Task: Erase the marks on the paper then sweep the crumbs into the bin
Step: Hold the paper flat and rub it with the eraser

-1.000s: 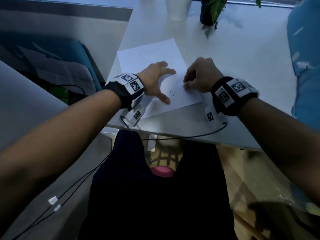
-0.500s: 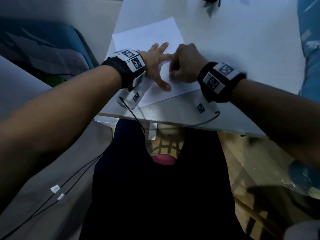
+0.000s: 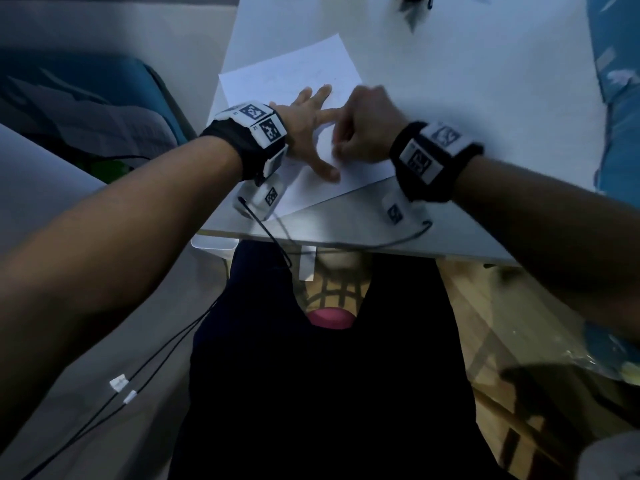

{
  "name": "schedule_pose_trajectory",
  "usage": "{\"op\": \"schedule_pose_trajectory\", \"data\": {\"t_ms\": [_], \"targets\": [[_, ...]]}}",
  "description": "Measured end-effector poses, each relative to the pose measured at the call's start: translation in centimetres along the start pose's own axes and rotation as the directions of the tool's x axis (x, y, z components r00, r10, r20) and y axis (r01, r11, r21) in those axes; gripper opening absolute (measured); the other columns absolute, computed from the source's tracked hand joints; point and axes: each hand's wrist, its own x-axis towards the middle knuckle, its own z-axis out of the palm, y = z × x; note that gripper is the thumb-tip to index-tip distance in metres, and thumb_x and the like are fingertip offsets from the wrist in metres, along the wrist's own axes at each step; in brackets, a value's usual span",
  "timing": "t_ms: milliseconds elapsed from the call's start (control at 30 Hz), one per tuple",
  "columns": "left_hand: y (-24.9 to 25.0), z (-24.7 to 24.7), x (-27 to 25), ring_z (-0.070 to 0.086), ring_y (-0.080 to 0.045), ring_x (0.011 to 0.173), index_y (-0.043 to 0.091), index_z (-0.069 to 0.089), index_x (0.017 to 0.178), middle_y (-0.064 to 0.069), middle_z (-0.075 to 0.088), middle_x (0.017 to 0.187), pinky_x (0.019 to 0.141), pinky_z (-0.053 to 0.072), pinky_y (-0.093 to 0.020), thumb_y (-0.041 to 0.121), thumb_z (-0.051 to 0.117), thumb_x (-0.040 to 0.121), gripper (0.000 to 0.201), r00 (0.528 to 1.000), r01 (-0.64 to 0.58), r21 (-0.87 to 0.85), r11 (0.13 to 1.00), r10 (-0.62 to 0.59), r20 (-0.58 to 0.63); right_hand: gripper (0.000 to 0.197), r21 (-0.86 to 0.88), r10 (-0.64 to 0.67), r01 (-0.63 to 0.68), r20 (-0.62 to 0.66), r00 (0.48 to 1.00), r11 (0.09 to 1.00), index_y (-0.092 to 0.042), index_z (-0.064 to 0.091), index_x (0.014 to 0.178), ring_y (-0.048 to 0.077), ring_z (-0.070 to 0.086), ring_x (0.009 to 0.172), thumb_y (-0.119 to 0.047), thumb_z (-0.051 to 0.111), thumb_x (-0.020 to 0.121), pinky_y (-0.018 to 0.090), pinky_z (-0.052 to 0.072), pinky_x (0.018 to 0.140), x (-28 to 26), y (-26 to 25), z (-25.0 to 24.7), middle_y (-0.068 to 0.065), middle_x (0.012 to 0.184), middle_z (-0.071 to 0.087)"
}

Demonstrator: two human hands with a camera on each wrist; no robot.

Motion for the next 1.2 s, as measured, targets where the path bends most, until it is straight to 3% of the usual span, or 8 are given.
{"op": "schedule_pose_trajectory", "data": {"t_ms": [200,300,567,733,867,1000,1133,1200], "targets": [[0.3,0.2,-0.1,-0.015,-0.024,0.149,0.051,-0.006,0.150,0.004,-0.020,0.162,0.109,0.011,-0.072,0.072,0.078,0.056,0.128,1.000,0.007,0.011,1.000,-0.007,-0.009,0.032,0.061,0.220,-0.217,-0.055,0.974,0.974,-0.008,0.075,0.098,0.025,0.069,0.095,-0.024,0.075,0.070,0.026,0.053,0.081,1.6,2.2,-2.3,0.012,0.098,0.073],[-0.1,-0.1,0.0,-0.017,-0.025,0.149,0.048,-0.008,0.150,0.003,-0.021,0.162,0.108,0.006,-0.074,0.072,0.080,0.050,0.136,1.000,0.001,-0.015,1.000,-0.001,0.006,0.023,0.009,0.023,-0.023,0.050,0.998,1.000,-0.005,0.075,0.083,0.024,0.070,0.082,-0.024,0.069,0.069,0.031,0.057,0.077,0.3,-0.4,-0.1,0.012,0.083,0.073],[0.2,-0.3,0.7,-0.021,-0.024,0.148,0.043,-0.016,0.150,0.008,-0.027,0.159,0.106,0.005,-0.076,0.076,0.080,0.043,0.148,0.998,0.035,0.018,0.999,-0.036,0.048,0.015,-0.028,0.035,-0.032,0.102,0.994,0.999,-0.005,0.067,0.063,0.026,0.066,0.069,-0.019,0.067,0.069,0.029,0.055,0.065,0.5,0.0,-1.4,0.008,0.067,0.068],[0.6,-0.7,0.9,-0.022,-0.025,0.147,0.043,-0.017,0.150,0.006,-0.027,0.160,0.104,0.006,-0.077,0.075,0.080,0.039,0.151,0.997,0.028,0.042,0.999,-0.031,0.069,0.026,0.008,0.163,-0.163,-0.023,0.986,0.987,0.001,0.073,0.087,0.029,0.070,0.087,-0.018,0.074,0.069,0.031,0.056,0.082,2.6,2.1,-3.1,0.013,0.088,0.074],[0.2,-0.6,1.0,-0.021,-0.025,0.148,0.043,-0.010,0.151,0.006,-0.026,0.160,0.105,0.005,-0.077,0.079,0.075,0.034,0.150,0.998,0.011,0.027,1.000,-0.013,0.055,0.010,-0.097,-0.011,0.026,0.152,0.988,0.995,-0.007,0.063,0.078,0.031,0.055,0.077,-0.016,0.065,0.079,0.027,0.035,0.068,0.6,-0.6,-1.1,0.015,0.086,0.064],[0.7,-0.7,0.8,-0.022,-0.024,0.147,0.043,-0.015,0.151,0.006,-0.026,0.160,0.108,0.005,-0.075,0.072,0.081,0.045,0.145,0.999,0.022,0.046,0.999,-0.024,0.048,0.021,0.023,0.199,-0.198,-0.054,0.979,0.980,0.003,0.066,0.075,0.026,0.068,0.080,-0.017,0.072,0.071,0.028,0.053,0.081,2.9,1.7,-3.1,0.010,0.079,0.071],[0.2,-0.6,0.9,-0.022,-0.024,0.148,0.042,-0.008,0.152,0.006,-0.026,0.160,0.107,0.004,-0.075,0.072,0.081,0.047,0.141,0.999,0.000,0.022,1.000,-0.001,0.049,0.026,-0.040,0.011,-0.007,0.115,0.993,0.999,0.000,0.050,0.066,0.019,0.048,0.072,-0.017,0.063,0.080,0.026,0.047,0.074,0.9,-1.0,-1.5,0.003,0.076,0.057],[0.4,-0.5,0.9,-0.023,-0.024,0.147,0.042,-0.016,0.151,0.006,-0.028,0.159,0.107,0.003,-0.075,0.073,0.080,0.047,0.144,0.998,0.010,0.050,0.999,-0.013,0.063,0.022,0.047,0.173,-0.177,0.071,0.982,0.983,-0.004,0.059,0.062,0.018,0.059,0.065,-0.019,0.069,0.073,0.028,0.056,0.073,1.8,0.5,-2.7,0.003,0.068,0.064]]}}
